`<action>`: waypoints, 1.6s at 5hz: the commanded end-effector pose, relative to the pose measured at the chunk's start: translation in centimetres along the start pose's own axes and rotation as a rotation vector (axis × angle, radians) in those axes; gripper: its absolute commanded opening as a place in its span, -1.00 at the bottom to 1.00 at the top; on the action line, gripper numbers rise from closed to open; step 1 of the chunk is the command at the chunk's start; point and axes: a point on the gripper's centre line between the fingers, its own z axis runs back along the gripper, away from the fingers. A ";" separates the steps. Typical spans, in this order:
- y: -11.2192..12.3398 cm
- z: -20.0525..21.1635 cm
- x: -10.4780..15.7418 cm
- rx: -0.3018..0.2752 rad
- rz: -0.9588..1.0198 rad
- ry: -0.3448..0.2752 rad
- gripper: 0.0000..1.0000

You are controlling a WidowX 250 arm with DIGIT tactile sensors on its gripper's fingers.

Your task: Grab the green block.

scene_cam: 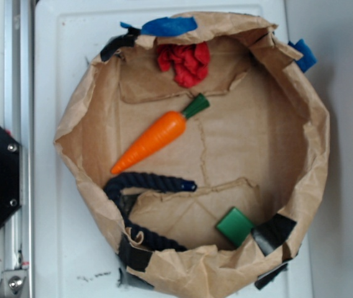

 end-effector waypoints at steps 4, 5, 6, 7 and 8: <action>-2.7 -2.2 7.9 0.002 -0.269 -0.005 1.00; -2.1 -3.9 10.1 -0.022 -0.394 -0.021 1.00; 1.1 -4.9 13.2 -0.087 -0.477 -0.063 1.00; 1.1 -4.9 13.2 -0.087 -0.477 -0.063 1.00; 1.1 -4.9 13.2 -0.087 -0.477 -0.063 1.00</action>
